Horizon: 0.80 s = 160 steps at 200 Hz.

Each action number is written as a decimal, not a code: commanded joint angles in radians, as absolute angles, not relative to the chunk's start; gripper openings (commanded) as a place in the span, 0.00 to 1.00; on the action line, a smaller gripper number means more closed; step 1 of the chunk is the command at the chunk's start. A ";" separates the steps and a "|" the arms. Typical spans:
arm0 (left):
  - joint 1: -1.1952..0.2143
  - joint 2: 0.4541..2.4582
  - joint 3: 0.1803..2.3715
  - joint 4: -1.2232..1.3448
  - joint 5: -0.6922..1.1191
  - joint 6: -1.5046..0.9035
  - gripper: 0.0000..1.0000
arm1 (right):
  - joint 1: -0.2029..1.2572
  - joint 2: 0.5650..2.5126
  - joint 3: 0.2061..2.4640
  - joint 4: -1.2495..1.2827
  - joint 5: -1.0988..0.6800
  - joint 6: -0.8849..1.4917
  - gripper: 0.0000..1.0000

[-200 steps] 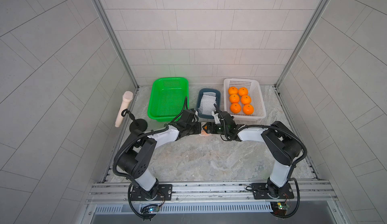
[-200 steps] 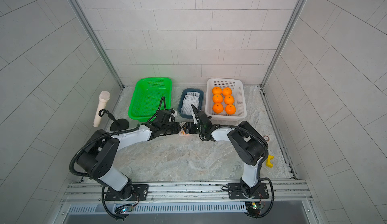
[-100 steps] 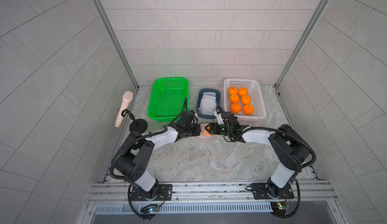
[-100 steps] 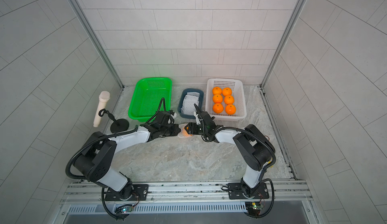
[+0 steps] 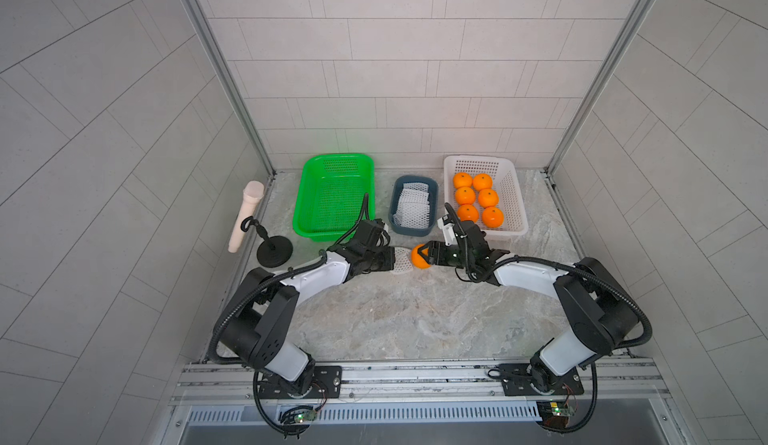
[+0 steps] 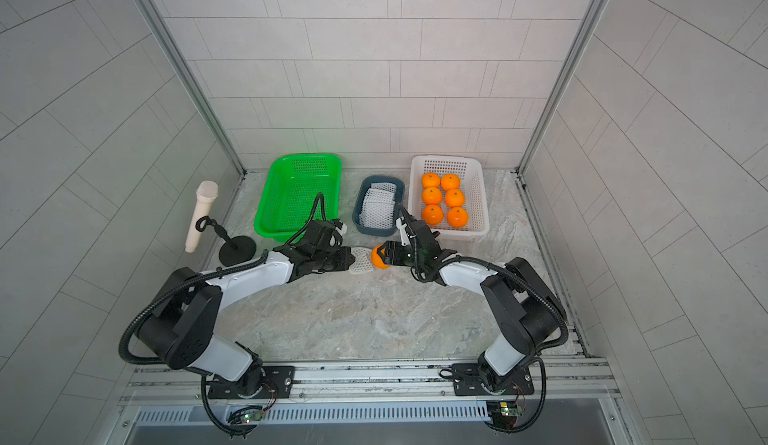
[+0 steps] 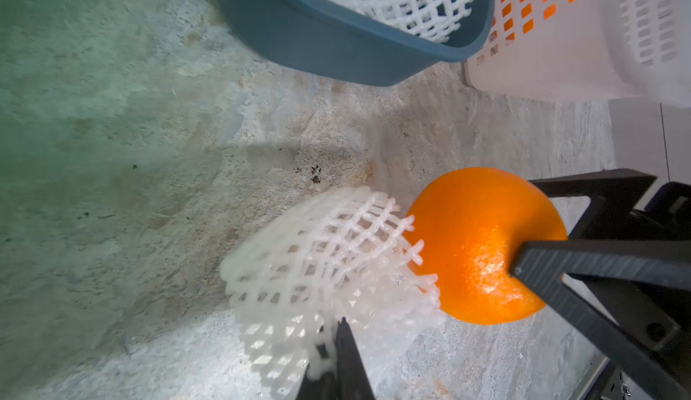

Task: Remove foam nets from oranges
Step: Remove the foam net from the orange, then place the foam net into the storage box.

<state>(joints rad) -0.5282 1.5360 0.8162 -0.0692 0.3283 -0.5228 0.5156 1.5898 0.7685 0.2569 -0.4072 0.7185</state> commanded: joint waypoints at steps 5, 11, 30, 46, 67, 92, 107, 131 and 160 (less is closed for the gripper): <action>-0.524 1.497 0.829 -0.085 0.337 -0.515 0.06 | 0.504 1.547 0.752 0.231 -0.400 0.702 0.67; -0.525 1.490 0.833 -0.087 0.341 -0.514 0.06 | 0.502 1.541 0.746 0.226 -0.400 0.697 0.67; -0.524 1.463 0.858 -0.126 0.334 -0.502 0.07 | 0.488 1.525 0.729 0.210 -0.408 0.683 0.67; -0.525 1.439 0.905 -0.186 0.319 -0.476 0.07 | 0.477 1.509 0.715 0.200 -0.423 0.672 0.67; -0.525 1.425 0.968 -0.230 0.314 -0.457 0.09 | 0.473 1.489 0.696 0.180 -0.426 0.654 0.67; -0.523 1.459 1.069 -0.273 0.317 -0.436 0.09 | 0.472 1.477 0.674 0.167 -0.429 0.643 0.67; -0.524 1.497 1.135 -0.284 0.323 -0.421 0.10 | 0.472 1.475 0.657 0.181 -0.434 0.650 0.67; -0.524 1.578 1.234 -0.278 0.333 -0.406 0.10 | 0.472 1.476 0.629 0.215 -0.442 0.669 0.67; -0.522 1.696 1.351 -0.246 0.296 -0.389 0.10 | 0.472 1.466 0.625 0.218 -0.444 0.671 0.67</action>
